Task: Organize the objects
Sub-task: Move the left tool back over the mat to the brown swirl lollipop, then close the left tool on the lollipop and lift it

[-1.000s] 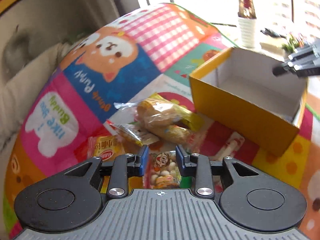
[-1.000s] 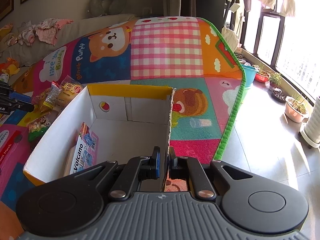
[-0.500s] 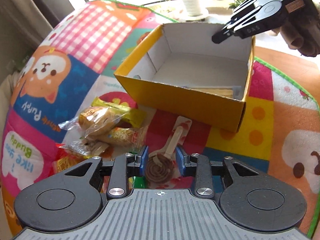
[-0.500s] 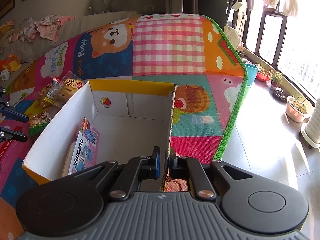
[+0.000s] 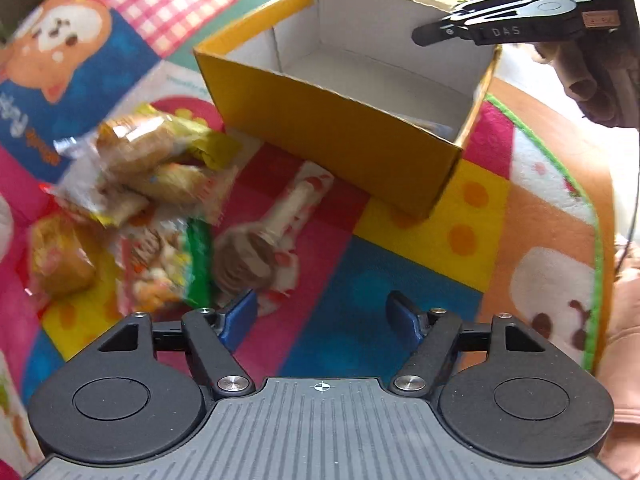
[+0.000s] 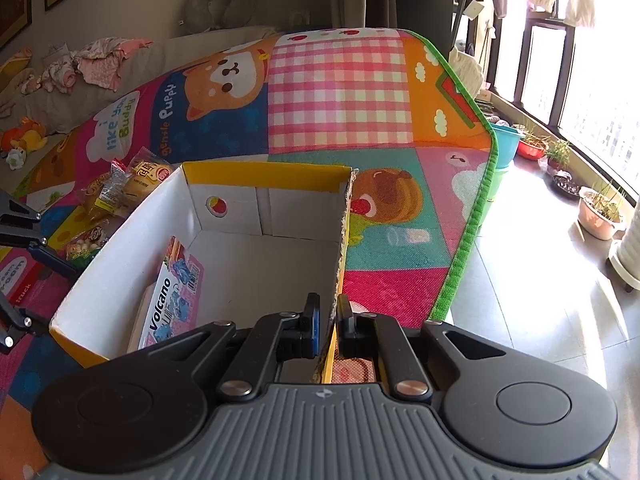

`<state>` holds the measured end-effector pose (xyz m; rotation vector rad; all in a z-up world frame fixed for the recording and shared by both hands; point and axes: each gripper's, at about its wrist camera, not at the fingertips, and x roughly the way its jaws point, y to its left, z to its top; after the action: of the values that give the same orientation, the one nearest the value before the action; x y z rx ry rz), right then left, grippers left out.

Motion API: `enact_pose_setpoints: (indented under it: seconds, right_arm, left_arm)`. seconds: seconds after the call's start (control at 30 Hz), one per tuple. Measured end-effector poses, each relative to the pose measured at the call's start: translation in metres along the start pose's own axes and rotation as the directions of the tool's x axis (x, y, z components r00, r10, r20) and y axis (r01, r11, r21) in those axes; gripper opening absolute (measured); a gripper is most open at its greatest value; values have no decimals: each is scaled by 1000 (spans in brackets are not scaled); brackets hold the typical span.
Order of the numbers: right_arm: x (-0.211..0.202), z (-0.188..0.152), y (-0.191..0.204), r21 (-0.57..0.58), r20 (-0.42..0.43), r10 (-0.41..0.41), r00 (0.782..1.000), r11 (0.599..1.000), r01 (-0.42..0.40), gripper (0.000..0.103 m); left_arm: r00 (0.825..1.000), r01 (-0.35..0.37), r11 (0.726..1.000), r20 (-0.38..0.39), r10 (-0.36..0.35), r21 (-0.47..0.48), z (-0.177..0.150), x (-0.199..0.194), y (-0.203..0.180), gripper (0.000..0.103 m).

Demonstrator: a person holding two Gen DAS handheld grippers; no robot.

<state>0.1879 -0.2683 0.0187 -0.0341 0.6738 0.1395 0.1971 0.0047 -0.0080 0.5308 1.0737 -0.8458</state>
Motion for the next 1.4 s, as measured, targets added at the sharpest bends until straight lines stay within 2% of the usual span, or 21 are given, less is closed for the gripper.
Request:
enact_pose_setpoints:
  seconds: [0.03,0.07,0.17,0.23,0.33,0.4,0.5,0.6,0.8,1.07,1.17,1.3,1.4]
  right_arm:
    - [0,0,0,0,1,1,1000,1000,-1,9]
    - [0,0,0,0,0,0,1000,1000,0,9]
    - [0,-1,0,-2,-3,0,1000,1000,0,9]
    - [-1,-1,0,-7,-5,-1,1000,1000,1,9]
    - [-1,0,1,-11,-5,-5,1000,1000,5,9]
    - [0,0,2,-12,-5,-8,1000,1000,8,9]
    - [2,0,2,-12,-10,-11,1000,1000,11,9]
    - [2,0,2,-11,-13,-11,1000,1000,11,9]
    - [2,1,1,-11,-7,-6,1000,1000,6,9]
    - [4,-1,1,-9,-16,-5,1000,1000,5,9]
    - [4,-2,2,-17,-22,-9,1000,1000,9,9]
    - [3,-2,4,-17,-21,-14,1000,1000,14,9]
    - [1,-1,5,-25,-18,-19,1000,1000,19,9]
  left_arm:
    - [999,47,999,-6,-47,-21,-4,0,-2,70]
    - [999,44,999,9,-44,-17,-7,-1,-7,69]
    - [995,-46,999,84,46,-2,-5,-15,-8,67]
    - [979,-107,994,173,108,-18,3,-27,-1,67]
    - [964,-145,989,230,137,18,20,-30,10,67]
    - [968,-135,990,222,121,47,32,-20,16,67]
    - [980,-131,989,158,119,63,42,3,25,67]
    - [994,-64,997,92,61,31,40,22,36,66]
    - [997,-26,998,65,30,-61,27,15,32,66]
    - [1000,6,986,20,-3,-165,-6,-3,-2,67]
    - [1000,-9,985,23,13,-173,-19,-8,-13,67]
    - [994,-98,991,34,102,-96,-34,-12,-27,68]
    - [995,-80,991,53,86,-106,-42,-15,-24,68]
